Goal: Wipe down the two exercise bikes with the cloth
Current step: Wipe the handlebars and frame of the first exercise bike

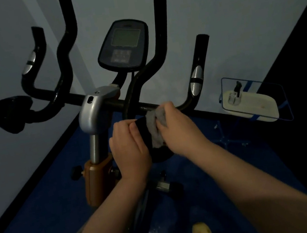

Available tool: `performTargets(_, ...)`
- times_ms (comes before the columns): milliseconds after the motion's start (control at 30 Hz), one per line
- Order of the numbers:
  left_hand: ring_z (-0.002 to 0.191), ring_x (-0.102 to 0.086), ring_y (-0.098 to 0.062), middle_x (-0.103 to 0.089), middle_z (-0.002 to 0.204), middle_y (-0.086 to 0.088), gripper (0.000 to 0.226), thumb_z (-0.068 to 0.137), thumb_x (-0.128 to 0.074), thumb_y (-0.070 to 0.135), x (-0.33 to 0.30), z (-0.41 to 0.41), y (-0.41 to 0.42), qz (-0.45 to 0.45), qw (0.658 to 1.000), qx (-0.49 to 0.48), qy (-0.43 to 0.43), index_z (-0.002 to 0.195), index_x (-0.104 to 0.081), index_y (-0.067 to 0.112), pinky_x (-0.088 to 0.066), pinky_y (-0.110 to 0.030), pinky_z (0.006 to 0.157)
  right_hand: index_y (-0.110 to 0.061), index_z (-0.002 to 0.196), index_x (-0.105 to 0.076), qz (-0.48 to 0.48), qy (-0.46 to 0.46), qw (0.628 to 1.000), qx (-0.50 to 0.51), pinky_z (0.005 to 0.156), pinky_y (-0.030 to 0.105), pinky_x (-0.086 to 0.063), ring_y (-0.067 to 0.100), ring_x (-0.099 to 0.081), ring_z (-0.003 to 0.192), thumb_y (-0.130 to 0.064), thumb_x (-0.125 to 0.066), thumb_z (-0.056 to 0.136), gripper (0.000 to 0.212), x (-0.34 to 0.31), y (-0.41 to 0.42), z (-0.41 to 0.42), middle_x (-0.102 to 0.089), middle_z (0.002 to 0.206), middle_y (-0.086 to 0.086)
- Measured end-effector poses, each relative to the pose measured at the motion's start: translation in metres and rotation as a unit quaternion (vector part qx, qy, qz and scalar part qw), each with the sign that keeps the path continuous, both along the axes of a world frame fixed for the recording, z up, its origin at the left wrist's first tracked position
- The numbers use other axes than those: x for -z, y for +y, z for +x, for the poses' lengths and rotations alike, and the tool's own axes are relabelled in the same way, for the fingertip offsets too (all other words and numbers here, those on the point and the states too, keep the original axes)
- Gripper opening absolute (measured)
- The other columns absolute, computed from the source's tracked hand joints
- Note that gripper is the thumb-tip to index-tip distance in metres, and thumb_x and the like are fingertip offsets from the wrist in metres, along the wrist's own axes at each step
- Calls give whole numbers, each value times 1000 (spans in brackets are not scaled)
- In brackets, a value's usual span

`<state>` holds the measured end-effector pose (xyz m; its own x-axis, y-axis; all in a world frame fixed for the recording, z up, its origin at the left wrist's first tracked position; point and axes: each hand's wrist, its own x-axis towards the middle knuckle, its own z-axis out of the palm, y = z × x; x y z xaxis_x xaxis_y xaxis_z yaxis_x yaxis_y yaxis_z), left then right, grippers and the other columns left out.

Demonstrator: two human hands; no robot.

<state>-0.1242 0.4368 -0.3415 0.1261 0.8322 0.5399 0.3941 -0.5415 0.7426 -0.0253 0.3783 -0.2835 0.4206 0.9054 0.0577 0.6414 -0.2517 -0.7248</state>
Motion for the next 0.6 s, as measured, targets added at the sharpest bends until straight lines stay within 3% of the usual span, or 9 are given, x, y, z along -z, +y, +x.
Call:
performTargets(67,69,-44,-14,-46,82,5,28,99,-28,26,1,-1,-1,-2,1000,-4,1,89,-51,13,-35,-35,65,-16,108,-43,17,19,1000,-12,81,43,-50,20,-56,93,-27,-36,101,14,3,-3,0,-57,104,6)
performTargets(200,68,-46,-15,-46,80,4,26,99,-28,26,1,-1,-2,12,1000,-11,11,88,-49,17,-33,-32,64,-31,109,-36,51,-16,998,-24,74,28,-46,10,-53,92,-35,-39,98,11,13,-34,-3,-53,104,-6)
performTargets(300,69,-47,-15,-47,81,4,27,99,-27,26,0,2,-2,-1,1000,-26,-2,87,-51,17,-35,-33,65,-20,101,-41,-38,26,994,-96,62,35,-52,18,-60,79,-29,-42,98,10,-4,1,16,-59,88,1)
performTargets(367,69,-49,-19,-49,80,1,31,98,-28,26,-1,4,-4,-7,999,-33,-12,85,-53,14,-39,-40,64,-13,102,-45,-69,32,984,-164,72,42,-55,23,-62,83,-24,-44,97,12,-17,22,22,-63,89,7)
performTargets(433,69,-50,-21,-51,79,-1,32,98,-28,27,-1,5,-5,-9,999,-40,-14,84,-54,13,-41,-44,64,-13,104,-48,-57,60,975,-207,74,40,-53,20,-62,84,-23,-48,97,12,-16,27,27,-63,90,6)
performTargets(500,69,-50,-20,-52,79,-1,33,98,-28,29,-1,4,-6,-14,999,-47,-10,83,-54,13,-41,-43,65,-19,106,-50,-29,120,969,-215,65,31,-49,10,-60,77,-25,-50,97,10,-9,15,32,-61,88,0)
performTargets(533,69,-50,-19,-52,80,0,33,98,-28,30,-1,4,-7,-17,999,-49,-7,83,-54,15,-40,-41,66,-23,105,-50,-14,121,971,-208,64,27,-48,7,-59,77,-28,-51,97,10,-4,6,35,-61,90,-2)
performTargets(600,70,-49,-14,-51,81,4,32,98,-27,32,0,3,-7,-23,998,-59,6,84,-53,19,-36,-34,68,-28,103,-51,22,18,982,-186,67,25,-49,4,-58,82,-34,-51,95,10,3,-6,42,-58,96,-7)
